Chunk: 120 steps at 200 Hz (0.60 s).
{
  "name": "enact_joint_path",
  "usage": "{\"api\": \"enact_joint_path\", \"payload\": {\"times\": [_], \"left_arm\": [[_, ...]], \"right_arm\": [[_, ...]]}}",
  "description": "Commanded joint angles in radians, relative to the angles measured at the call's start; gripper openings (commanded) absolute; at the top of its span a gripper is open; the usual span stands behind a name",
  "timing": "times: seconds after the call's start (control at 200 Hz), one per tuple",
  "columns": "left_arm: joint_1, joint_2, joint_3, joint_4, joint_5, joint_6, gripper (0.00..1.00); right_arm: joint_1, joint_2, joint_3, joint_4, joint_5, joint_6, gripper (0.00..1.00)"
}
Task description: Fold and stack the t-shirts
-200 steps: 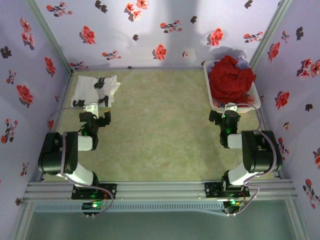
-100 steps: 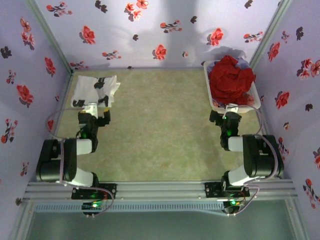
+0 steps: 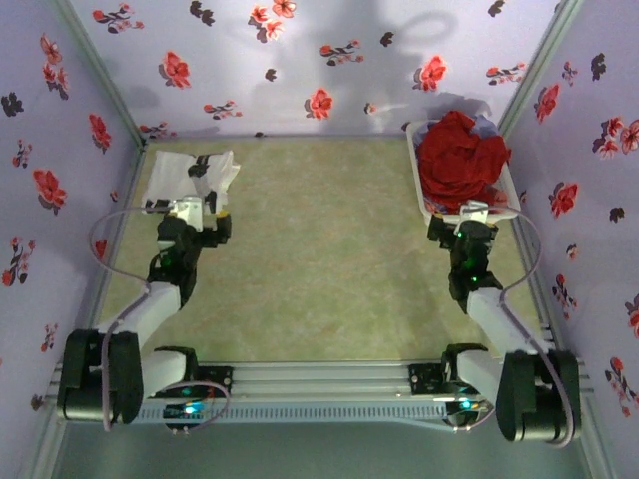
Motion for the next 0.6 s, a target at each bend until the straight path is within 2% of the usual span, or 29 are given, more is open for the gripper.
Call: {"api": "enact_joint_path", "payload": {"times": [0.0, 0.09, 0.2, 0.295, 0.42, 0.595], "left_arm": [[-0.095, -0.043, 0.142, -0.232, 0.007, -0.032, 1.00], [-0.221, -0.016, 0.251, -0.310, 0.018, -0.104, 0.99], [-0.392, 0.089, 0.378, -0.325, 0.015, -0.150, 0.99], [-0.480, 0.204, 0.457, -0.272, 0.008, -0.252, 0.99], [-0.563, 0.355, 0.530, -0.163, 0.000, -0.317, 0.99], [-0.675, 0.561, 0.683, -0.131, 0.006, -0.361, 0.99]], "right_arm": [[0.015, -0.084, 0.119, -0.312, 0.064, 0.115, 0.99], [0.006, -0.030, 0.320, -0.624, 0.111, 0.261, 0.99], [-0.012, 0.145, 0.571, -0.888, 0.120, 0.275, 0.99], [-0.052, 0.277, 0.752, -0.982, -0.004, 0.246, 0.99], [-0.108, 0.473, 0.997, -1.078, -0.125, 0.207, 0.99], [-0.153, 0.789, 1.334, -1.230, -0.187, 0.151, 0.83]]}}
